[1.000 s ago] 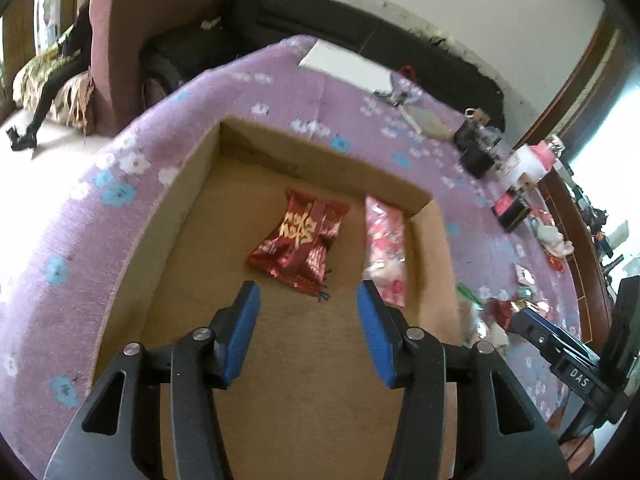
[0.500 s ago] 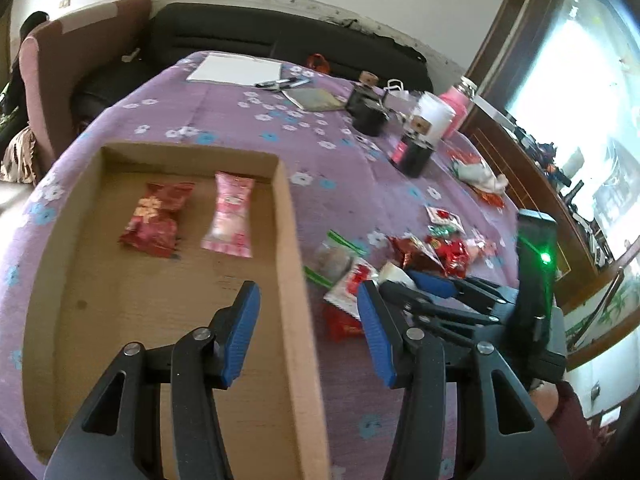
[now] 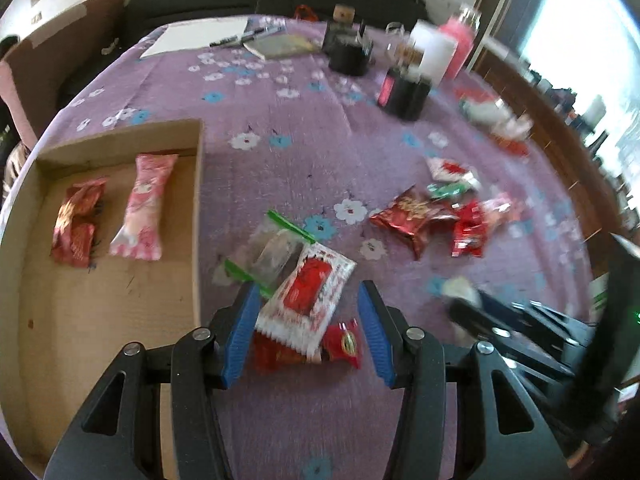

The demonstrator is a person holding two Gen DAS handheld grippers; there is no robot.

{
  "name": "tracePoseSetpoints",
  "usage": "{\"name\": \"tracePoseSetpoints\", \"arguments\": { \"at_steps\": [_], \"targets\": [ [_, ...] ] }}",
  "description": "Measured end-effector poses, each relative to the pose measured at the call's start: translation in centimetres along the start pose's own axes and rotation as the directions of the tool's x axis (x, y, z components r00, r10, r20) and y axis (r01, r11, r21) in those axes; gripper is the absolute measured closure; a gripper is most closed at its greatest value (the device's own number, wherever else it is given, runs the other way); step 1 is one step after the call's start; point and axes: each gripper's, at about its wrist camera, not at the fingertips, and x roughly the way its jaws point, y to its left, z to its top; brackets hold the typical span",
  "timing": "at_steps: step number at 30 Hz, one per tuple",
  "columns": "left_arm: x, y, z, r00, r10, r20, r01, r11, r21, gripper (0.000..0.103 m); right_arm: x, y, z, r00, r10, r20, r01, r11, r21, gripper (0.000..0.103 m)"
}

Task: Organize snacks
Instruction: 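Grasp the red sachet with the left tool while the right tool grasps a white packet, then carry the red sachet and white packet into the tray and release both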

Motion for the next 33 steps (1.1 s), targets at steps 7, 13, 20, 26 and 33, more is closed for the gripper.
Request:
{"name": "tracePoseSetpoints", "arguments": {
  "at_steps": [7, 13, 20, 26, 33],
  "targets": [
    [3.0, -1.5, 1.0, 0.99, 0.124, -0.06, -0.121, 0.991, 0.063, 0.065, -0.5, -2.8, -0.2, 0.997, 0.063, 0.034, -0.066, 0.994, 0.085, 0.082],
    [2.0, -2.9, -0.1, 0.997, 0.008, -0.074, -0.002, 0.996, 0.084, 0.074, -0.7, -2.9, -0.3, 0.998, 0.056, 0.034, -0.059, 0.994, 0.089, 0.082],
    [2.3, -4.5, 0.0, 0.998, -0.019, -0.067, 0.025, 0.995, 0.095, 0.072, -1.2, -3.3, -0.6, 0.999, -0.009, 0.036, 0.005, 0.995, 0.1, 0.081],
    [3.0, -5.6, 0.0, 0.999, 0.049, -0.023, -0.045, 0.987, 0.153, 0.068, -1.1, -3.2, -0.5, 0.999, -0.011, 0.044, 0.007, 0.996, 0.087, 0.079],
    [1.5, -4.9, -0.7, 1.0, -0.01, 0.006, 0.009, 0.991, 0.13, 0.073, -0.9, -2.2, -0.6, 0.996, -0.067, 0.06, 0.065, 0.997, 0.032, 0.083]
  ]
}}
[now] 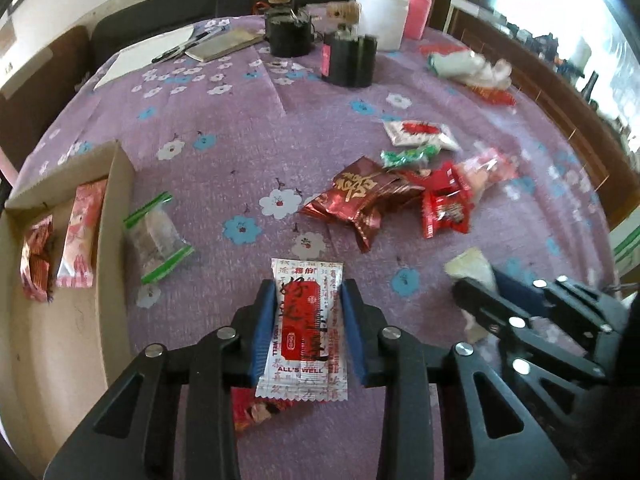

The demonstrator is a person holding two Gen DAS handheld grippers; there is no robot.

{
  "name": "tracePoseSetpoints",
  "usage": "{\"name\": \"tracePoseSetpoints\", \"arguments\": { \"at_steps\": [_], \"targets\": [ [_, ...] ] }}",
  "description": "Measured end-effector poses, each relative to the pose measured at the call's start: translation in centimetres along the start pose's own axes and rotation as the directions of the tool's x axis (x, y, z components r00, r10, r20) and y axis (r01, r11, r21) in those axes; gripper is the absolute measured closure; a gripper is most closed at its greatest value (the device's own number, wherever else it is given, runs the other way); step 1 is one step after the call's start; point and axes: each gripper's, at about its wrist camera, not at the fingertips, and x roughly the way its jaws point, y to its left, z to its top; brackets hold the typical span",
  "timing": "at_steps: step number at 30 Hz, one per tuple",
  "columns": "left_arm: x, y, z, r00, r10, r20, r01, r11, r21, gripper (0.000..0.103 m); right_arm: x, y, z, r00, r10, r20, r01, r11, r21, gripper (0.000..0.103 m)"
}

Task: Organize snacks
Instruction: 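Carry the red sachet and white packet into the tray and release both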

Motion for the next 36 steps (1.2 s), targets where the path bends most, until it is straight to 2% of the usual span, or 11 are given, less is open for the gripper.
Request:
{"name": "tracePoseSetpoints", "arguments": {
  "at_steps": [5, 7, 11, 16, 23, 29, 36],
  "targets": [
    [-3.6, 1.6, -0.8, 0.991, -0.116, 0.069, 0.121, 0.989, -0.083, 0.073, -0.4, -0.1, 0.0, 1.0, 0.004, 0.028, -0.005, 1.0, 0.007, 0.083],
    [-5.2, 2.5, -1.3, 0.986, -0.134, 0.098, 0.144, 0.984, -0.105, 0.073, -0.7, -0.1, 0.0, 0.999, 0.009, 0.047, -0.009, 1.0, 0.009, 0.083],
    [-7.8, 4.6, -2.3, 0.982, -0.131, 0.139, 0.15, 0.979, -0.138, 0.073, -1.0, 0.0, 0.0, 0.998, 0.004, 0.064, -0.004, 1.0, 0.01, 0.083],
    [-10.6, 9.0, -4.7, 0.978, -0.093, 0.186, 0.13, 0.972, -0.198, 0.073, -1.5, 0.2, -0.1, 0.995, -0.016, 0.098, 0.016, 1.0, 0.006, 0.083],
    [-12.2, 15.3, -7.1, 0.976, -0.037, 0.215, 0.099, 0.953, -0.285, 0.073, -2.4, 1.2, 0.6, 0.993, -0.035, 0.109, 0.035, 0.999, 0.002, 0.083],
    [-12.2, 19.9, -8.1, 0.977, -0.003, 0.214, 0.081, 0.931, -0.356, 0.073, -4.7, 6.4, 2.4, 0.992, 0.057, 0.111, -0.05, 0.996, -0.069, 0.083],
    [-11.5, 24.2, -8.3, 0.98, 0.003, 0.198, 0.083, 0.901, -0.426, 0.073, -3.5, 15.2, 4.0, 0.982, 0.186, 0.031, -0.177, 0.965, -0.194, 0.083]
  ]
}}
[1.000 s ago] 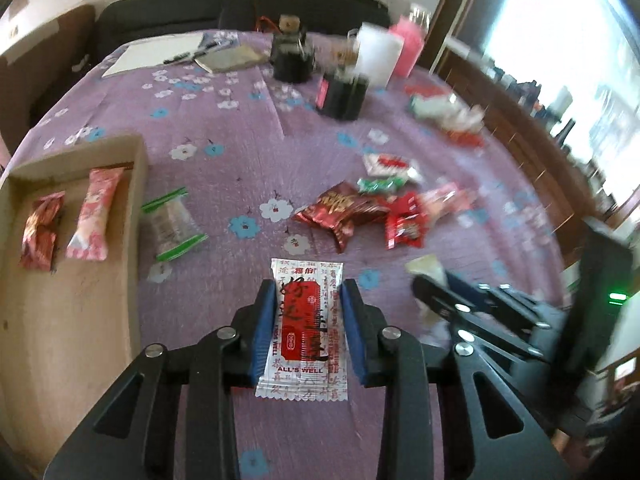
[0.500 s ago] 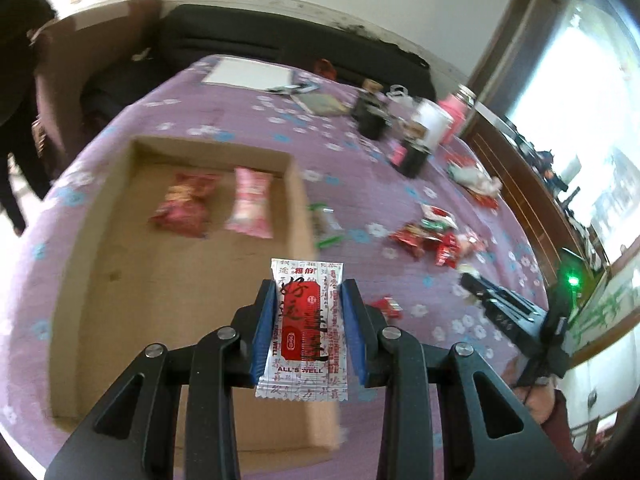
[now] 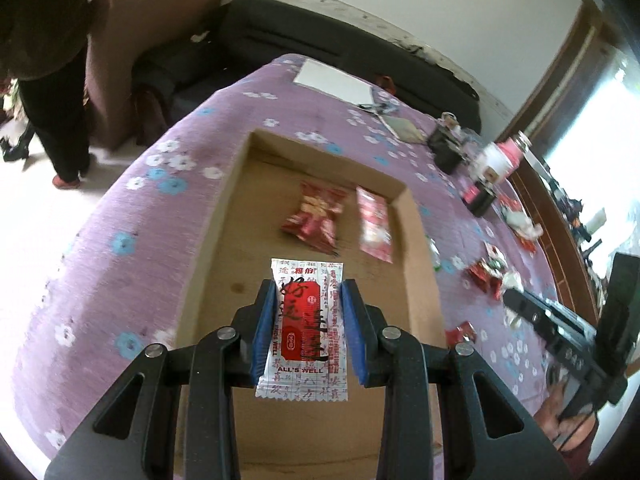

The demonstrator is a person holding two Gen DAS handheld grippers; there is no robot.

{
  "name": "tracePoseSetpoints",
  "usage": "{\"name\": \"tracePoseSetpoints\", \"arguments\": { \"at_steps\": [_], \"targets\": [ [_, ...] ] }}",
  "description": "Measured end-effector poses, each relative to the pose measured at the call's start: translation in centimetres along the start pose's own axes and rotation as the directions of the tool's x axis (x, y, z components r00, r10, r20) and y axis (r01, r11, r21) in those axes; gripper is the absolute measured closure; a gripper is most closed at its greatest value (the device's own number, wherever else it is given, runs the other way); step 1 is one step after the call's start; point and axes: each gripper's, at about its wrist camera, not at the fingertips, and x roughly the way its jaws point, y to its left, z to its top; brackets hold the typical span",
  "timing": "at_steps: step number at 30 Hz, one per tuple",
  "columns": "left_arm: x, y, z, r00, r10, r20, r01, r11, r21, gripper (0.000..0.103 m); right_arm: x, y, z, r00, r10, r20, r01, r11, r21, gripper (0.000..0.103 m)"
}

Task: Organize snacks
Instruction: 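Carry the red sachet and white packet into the tray and release both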

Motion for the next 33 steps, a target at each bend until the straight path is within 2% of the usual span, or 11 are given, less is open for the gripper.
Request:
{"name": "tracePoseSetpoints", "arguments": {
  "at_steps": [6, 10, 18, 26, 27, 30, 32, 33],
  "targets": [
    [1.0, 1.4, 3.2, 1.0, 0.024, 0.012, -0.024, 1.0, -0.002, 0.073, 3.2, 5.4, 1.4, 0.992, 0.113, -0.061, -0.116, 0.992, -0.047, 0.084],
    [3.8, 1.1, 5.2, 0.999, 0.027, -0.02, -0.027, 1.0, 0.01, 0.073, 5.9, 7.2, 1.8, 0.982, 0.158, -0.105, -0.164, 0.985, -0.046, 0.084],
    [9.2, 1.1, 7.7, 0.994, 0.057, -0.092, -0.056, 0.998, 0.011, 0.073, 10.5, 8.2, 1.8, 0.972, 0.152, -0.18, -0.162, 0.986, -0.038, 0.084],
    [11.2, 1.8, 8.5, 0.989, 0.112, -0.093, -0.113, 0.994, 0.0, 0.071, 13.2, 8.5, 2.2, 0.968, 0.129, -0.217, -0.141, 0.989, -0.041, 0.084],
    [11.2, 1.7, 8.5, 0.989, 0.12, -0.089, -0.12, 0.993, 0.007, 0.067, 13.4, 8.6, 2.2, 0.968, 0.122, -0.218, -0.135, 0.99, -0.046, 0.084],
    [11.0, 1.7, 8.6, 0.99, 0.108, -0.09, -0.109, 0.994, 0.0, 0.061, 13.3, 8.9, 2.3, 0.97, 0.116, -0.212, -0.13, 0.99, -0.051, 0.08],
    [10.8, 1.6, 8.6, 0.99, 0.114, -0.087, -0.115, 0.993, -0.008, 0.061, 12.7, 9.1, 2.3, 0.975, 0.114, -0.191, -0.127, 0.99, -0.056, 0.078],
    [10.6, 1.7, 8.5, 0.99, 0.114, -0.082, -0.115, 0.993, -0.014, 0.061, 12.6, 9.1, 2.4, 0.976, 0.117, -0.185, -0.129, 0.99, -0.055, 0.07]
  ]
}}
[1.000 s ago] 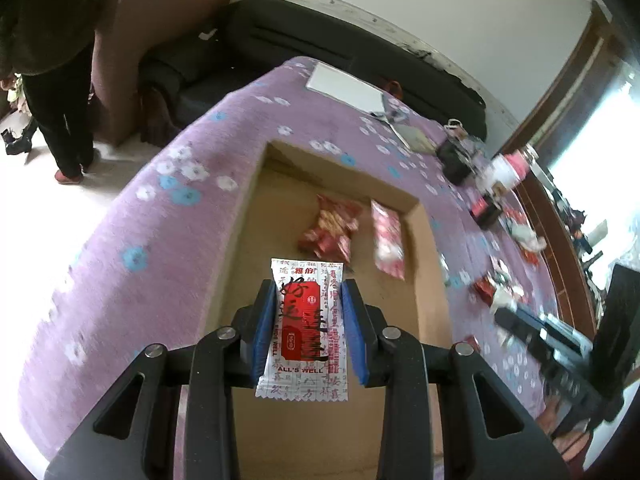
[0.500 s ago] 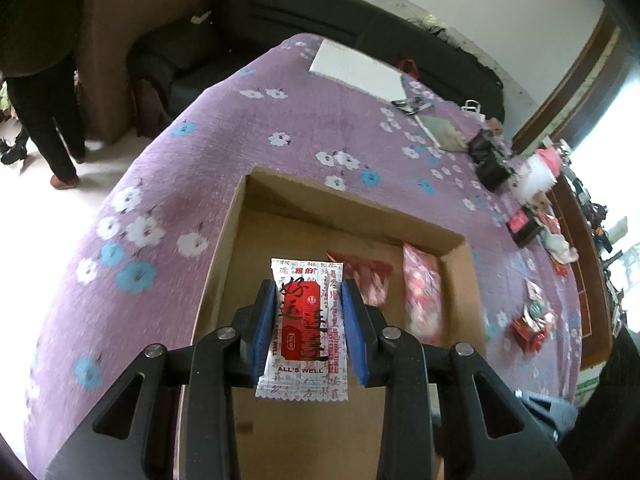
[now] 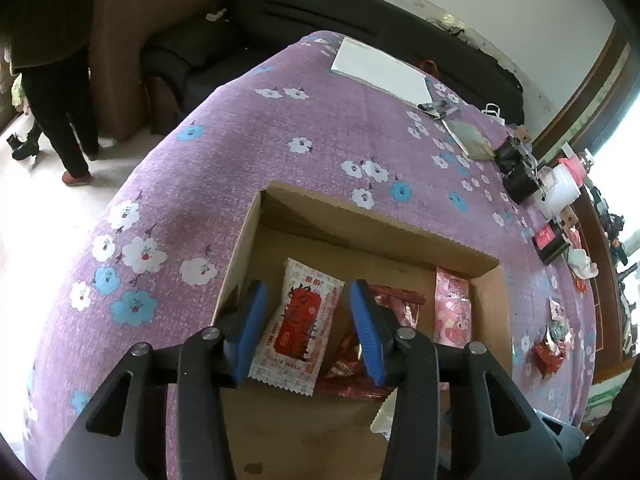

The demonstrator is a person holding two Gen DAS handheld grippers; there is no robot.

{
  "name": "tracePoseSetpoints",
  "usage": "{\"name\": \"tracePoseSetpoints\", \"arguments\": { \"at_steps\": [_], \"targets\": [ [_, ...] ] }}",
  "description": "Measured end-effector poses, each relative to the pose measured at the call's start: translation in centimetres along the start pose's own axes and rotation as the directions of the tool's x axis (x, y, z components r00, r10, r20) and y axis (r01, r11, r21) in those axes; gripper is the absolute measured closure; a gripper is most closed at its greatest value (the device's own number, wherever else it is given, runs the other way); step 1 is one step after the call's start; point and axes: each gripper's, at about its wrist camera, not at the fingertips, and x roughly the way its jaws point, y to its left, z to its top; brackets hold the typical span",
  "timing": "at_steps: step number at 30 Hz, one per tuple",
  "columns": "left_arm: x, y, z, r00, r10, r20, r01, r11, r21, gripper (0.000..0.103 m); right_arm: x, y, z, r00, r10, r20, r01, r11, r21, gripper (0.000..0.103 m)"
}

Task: Organize snacks
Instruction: 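Carry the red sachet and white packet into the tray and release both, then grasp the clear green-sealed zip bag with the right tool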

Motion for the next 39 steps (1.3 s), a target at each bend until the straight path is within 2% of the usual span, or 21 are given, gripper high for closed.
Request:
{"name": "tracePoseSetpoints", "arguments": {
  "at_steps": [1, 2, 8, 12, 13, 17, 19, 22, 27, 32, 35, 39],
  "targets": [
    [-0.4, 0.1, -0.2, 1.0, -0.006, 0.006, 0.006, 1.0, -0.008, 0.061, -0.4, 0.0, -0.1, 1.0, 0.006, 0.011, -0.006, 1.0, 0.007, 0.063],
    [-0.6, 0.1, -0.2, 1.0, -0.011, 0.012, 0.011, 1.0, -0.015, 0.061, -1.0, -0.1, -0.1, 1.0, 0.014, 0.022, -0.014, 1.0, 0.013, 0.062],
    [-4.4, -0.3, -2.1, 0.996, 0.034, 0.087, -0.033, 0.999, -0.011, 0.061, -4.9, -1.1, -0.5, 0.995, 0.002, 0.099, -0.004, 1.0, 0.024, 0.061],
    [-7.4, -1.5, -4.6, 0.99, 0.063, 0.126, -0.064, 0.998, 0.002, 0.046, -7.4, -2.6, -1.7, 0.991, -0.022, 0.134, 0.016, 0.999, 0.045, 0.057],
    [-8.2, -1.7, -5.4, 0.99, 0.058, 0.131, -0.059, 0.998, 0.002, 0.046, -8.1, -3.3, -2.3, 0.989, -0.03, 0.143, 0.022, 0.998, 0.055, 0.057],
    [-10.9, -2.9, -8.5, 0.989, 0.015, 0.145, -0.017, 1.0, 0.013, 0.043, -11.0, -6.6, -4.2, 0.982, -0.068, 0.177, 0.049, 0.993, 0.108, 0.055],
    [-12.0, -3.7, -9.9, 0.987, -0.008, 0.16, 0.005, 1.0, 0.019, 0.029, -12.2, -8.3, -5.2, 0.977, -0.098, 0.19, 0.073, 0.988, 0.137, 0.052],
    [-12.9, -5.2, -11.9, 0.982, -0.036, 0.185, 0.029, 0.999, 0.041, 0.027, -13.4, -11.3, -6.9, 0.97, -0.158, 0.184, 0.124, 0.975, 0.185, 0.052],
    [-13.0, -7.4, -14.5, 0.98, -0.078, 0.182, 0.065, 0.995, 0.08, 0.027, -12.5, -12.5, -8.5, 0.977, -0.168, 0.133, 0.14, 0.97, 0.199, 0.051],
    [-13.6, -8.2, -16.1, 0.978, -0.051, 0.202, 0.029, 0.993, 0.112, 0.027, -11.1, -11.9, -8.0, 0.976, -0.17, 0.138, 0.142, 0.971, 0.191, 0.051],
    [-14.0, -7.9, -16.4, 0.977, -0.058, 0.203, 0.039, 0.994, 0.1, 0.027, -10.2, -11.7, -5.7, 0.975, -0.167, 0.146, 0.14, 0.974, 0.18, 0.051],
    [-14.3, -7.5, -16.6, 0.975, -0.057, 0.213, 0.038, 0.995, 0.095, 0.027, -7.3, -12.3, -2.0, 0.987, -0.125, 0.101, 0.102, 0.974, 0.204, 0.053]
  ]
}}
